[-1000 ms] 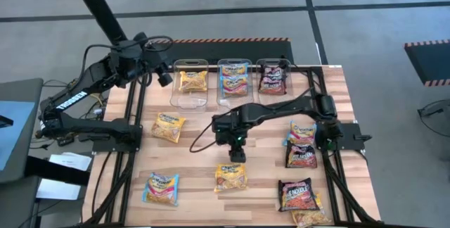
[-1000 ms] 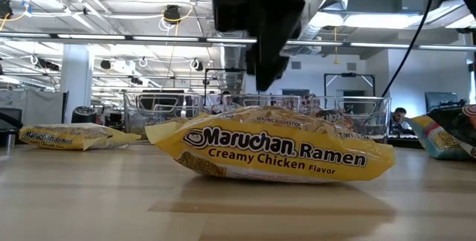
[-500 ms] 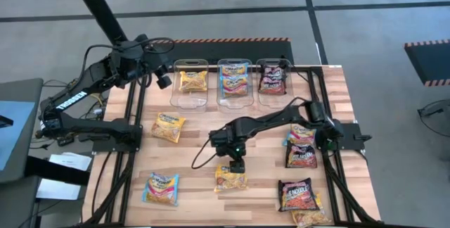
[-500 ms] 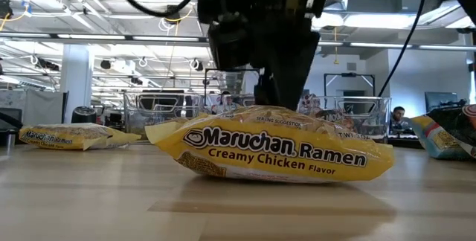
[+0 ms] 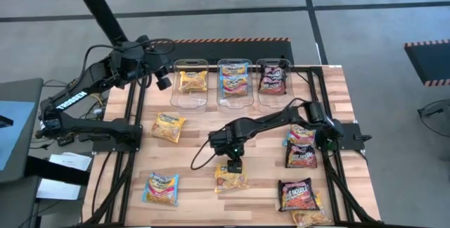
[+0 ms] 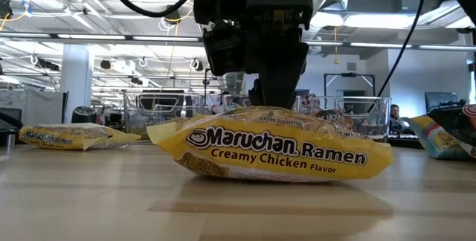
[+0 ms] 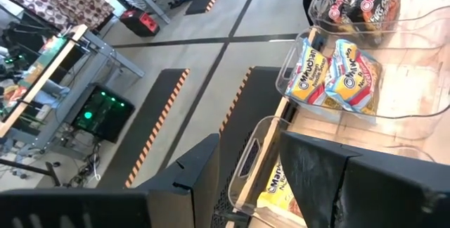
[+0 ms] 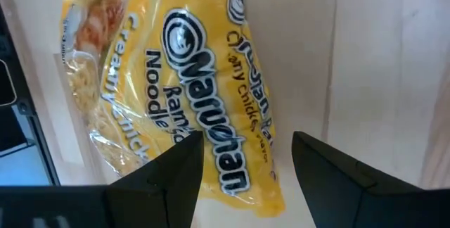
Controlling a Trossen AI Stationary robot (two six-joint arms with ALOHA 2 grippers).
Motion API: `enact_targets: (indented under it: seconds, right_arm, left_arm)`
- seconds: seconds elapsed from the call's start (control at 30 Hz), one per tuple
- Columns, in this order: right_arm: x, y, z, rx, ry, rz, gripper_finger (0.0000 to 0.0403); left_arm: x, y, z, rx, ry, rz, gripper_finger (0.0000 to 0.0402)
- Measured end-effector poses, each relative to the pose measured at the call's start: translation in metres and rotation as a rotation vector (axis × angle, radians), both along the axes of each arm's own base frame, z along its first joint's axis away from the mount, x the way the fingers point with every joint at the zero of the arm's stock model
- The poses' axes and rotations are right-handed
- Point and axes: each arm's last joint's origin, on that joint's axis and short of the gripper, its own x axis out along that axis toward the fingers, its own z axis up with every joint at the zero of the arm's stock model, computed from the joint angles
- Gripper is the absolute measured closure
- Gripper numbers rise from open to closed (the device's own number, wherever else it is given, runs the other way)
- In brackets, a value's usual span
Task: Sort Maruchan noodles
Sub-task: Put the yellow noodle pack into the left transparent bin
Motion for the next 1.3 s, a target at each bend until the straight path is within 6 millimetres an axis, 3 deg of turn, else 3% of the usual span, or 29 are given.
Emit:
enact_targets:
  seconds: [0.5,0.8,0.93,1.2,1.3]
  right_arm:
    - [-0.004,0.015,-0.007,0.023,-0.013,0.034,0.0163]
    - [-0.005,0.012,-0.011,-0.003,0.014,-0.02,0.0168]
    - [-0.004,0.012,-0.011,-0.012,0.014,-0.045,0.0214]
    - [-0.002,0.011,-0.01,-0.009,-0.004,-0.059,0.0382]
    - [-0.002,0.012,-0.01,-0.006,0.0,-0.078,0.0391]
  left_arm:
    - [-0.001,0.0,-0.002,-0.007,0.021,-0.001,0.026]
    - [-0.001,0.0,-0.002,-0.003,0.026,-0.004,0.026]
    - [-0.001,0.0,-0.002,-0.003,0.026,-0.004,0.026]
    - [-0.001,0.0,-0.002,-0.003,0.027,-0.004,0.026]
    - [-0.001,0.0,-0.002,-0.003,0.027,-0.004,0.026]
